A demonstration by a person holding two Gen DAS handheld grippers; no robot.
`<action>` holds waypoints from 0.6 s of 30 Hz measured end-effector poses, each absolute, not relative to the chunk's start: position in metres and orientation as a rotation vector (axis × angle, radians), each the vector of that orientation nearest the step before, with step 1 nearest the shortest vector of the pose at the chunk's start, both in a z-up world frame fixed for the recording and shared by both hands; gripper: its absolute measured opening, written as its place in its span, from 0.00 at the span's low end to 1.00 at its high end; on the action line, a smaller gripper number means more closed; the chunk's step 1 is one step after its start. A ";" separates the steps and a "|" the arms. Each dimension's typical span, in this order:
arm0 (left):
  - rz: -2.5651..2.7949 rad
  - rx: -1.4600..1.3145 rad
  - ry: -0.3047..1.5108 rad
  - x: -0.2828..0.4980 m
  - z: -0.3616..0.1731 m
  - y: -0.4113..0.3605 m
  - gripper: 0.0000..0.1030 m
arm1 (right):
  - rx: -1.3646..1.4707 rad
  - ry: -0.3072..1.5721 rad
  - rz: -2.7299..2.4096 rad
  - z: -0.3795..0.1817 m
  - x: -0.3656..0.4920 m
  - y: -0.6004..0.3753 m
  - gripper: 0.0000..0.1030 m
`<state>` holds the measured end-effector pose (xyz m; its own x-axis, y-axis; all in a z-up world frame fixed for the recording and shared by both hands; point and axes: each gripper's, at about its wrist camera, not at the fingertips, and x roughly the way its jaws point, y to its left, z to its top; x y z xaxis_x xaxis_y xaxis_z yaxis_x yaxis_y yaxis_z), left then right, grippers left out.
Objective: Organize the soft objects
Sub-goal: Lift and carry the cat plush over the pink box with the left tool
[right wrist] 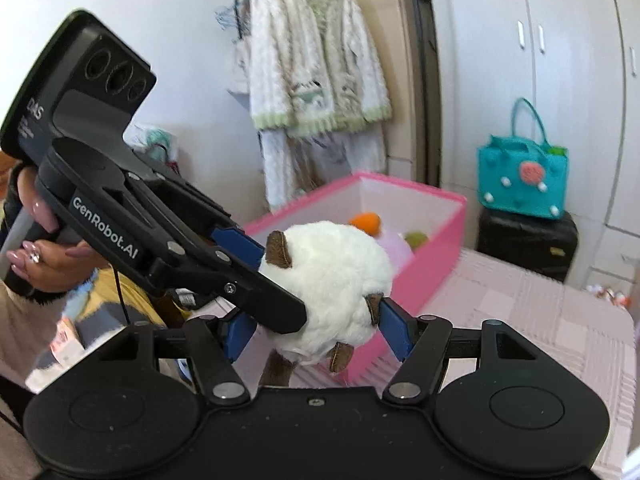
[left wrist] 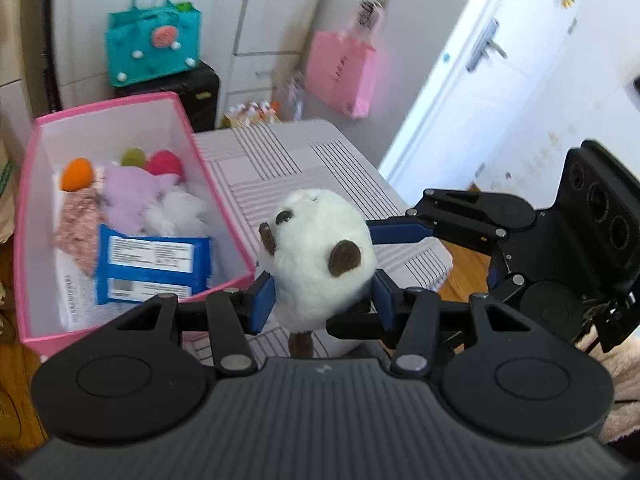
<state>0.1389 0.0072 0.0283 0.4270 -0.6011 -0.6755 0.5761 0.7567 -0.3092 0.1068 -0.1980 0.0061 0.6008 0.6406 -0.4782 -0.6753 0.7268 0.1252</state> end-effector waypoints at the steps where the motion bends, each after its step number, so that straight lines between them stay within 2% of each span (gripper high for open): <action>1: -0.726 -0.038 0.843 0.139 0.032 0.013 0.49 | -0.069 0.513 0.773 0.009 0.108 -0.195 0.69; 11: -0.622 -0.056 0.683 0.151 0.064 0.050 0.50 | -0.130 0.342 0.834 0.042 0.134 -0.153 0.70; 18: -0.558 -0.207 0.725 0.205 0.040 0.077 0.50 | -0.147 0.408 0.840 0.034 0.194 -0.129 0.70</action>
<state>0.2048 0.0770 0.0403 0.6118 -0.5492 -0.5694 0.4098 0.8357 -0.3657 0.1937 -0.1290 0.0340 0.5952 0.6926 -0.4076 -0.7484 0.6624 0.0327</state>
